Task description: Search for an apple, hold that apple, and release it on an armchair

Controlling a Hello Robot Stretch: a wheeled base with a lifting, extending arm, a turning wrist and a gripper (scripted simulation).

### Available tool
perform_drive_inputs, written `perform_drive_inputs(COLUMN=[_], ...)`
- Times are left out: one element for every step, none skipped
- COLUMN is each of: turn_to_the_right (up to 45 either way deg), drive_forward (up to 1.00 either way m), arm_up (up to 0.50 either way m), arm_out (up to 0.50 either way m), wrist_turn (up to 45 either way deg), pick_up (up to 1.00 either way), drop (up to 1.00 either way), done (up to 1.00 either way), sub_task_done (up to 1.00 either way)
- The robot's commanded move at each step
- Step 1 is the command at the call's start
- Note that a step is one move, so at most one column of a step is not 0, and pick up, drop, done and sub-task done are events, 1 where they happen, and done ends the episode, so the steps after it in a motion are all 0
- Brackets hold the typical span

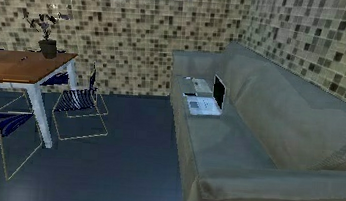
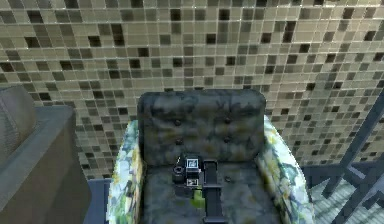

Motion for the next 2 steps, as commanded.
perform_drive_inputs(turn_to_the_right=[0.0,0.0], drive_forward=[0.0,0.0], arm_up=[0.0,0.0], arm_out=[-0.08,0.0], wrist_turn=[0.0,0.0], pick_up=[0.0,0.0], drop=[0.0,0.0], done=[0.0,1.0], sub_task_done=[0.0,0.0])
